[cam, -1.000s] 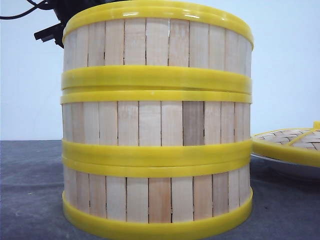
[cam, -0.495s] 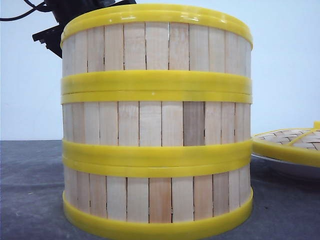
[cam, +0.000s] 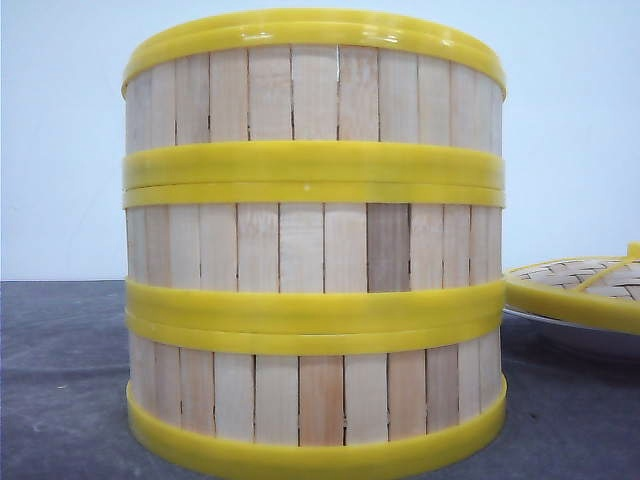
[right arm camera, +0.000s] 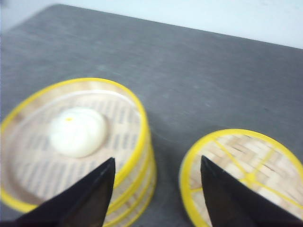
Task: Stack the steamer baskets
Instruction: 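Move the right gripper to the woven lid's yellow center hub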
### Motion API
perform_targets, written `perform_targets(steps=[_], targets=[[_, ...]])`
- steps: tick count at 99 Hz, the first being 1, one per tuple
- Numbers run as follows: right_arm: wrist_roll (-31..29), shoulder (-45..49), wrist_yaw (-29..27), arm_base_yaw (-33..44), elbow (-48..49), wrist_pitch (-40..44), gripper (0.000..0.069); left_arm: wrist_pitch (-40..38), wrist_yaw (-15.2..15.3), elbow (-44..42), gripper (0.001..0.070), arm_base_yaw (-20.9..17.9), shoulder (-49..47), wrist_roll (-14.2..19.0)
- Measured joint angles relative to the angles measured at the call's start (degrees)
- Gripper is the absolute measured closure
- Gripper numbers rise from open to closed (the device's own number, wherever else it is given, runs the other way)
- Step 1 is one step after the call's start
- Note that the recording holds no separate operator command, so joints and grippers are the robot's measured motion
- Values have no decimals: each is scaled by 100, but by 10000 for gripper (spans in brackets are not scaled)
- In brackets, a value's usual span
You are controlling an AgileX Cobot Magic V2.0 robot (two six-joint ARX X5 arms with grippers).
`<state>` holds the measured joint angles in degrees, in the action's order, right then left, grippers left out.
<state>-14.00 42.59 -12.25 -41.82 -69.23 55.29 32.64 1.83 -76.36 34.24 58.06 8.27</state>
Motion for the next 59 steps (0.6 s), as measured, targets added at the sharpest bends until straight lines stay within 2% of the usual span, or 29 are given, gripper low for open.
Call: perform_targets(steps=[24,42,51,59], targets=[[-2,656,-111,378,0,83,344,560,0,208,434,0,-1196,-179],[7,1239,-109,962,0,83,344,658,-101,1228,434,0,-2186,-179],[11,1523,-70,1285,0,83,344,682,-269,1834,434,0,-2677,-74],[26,1784,184,1648,0,81,344,765,-337,2262,434,2,-3053,57]])
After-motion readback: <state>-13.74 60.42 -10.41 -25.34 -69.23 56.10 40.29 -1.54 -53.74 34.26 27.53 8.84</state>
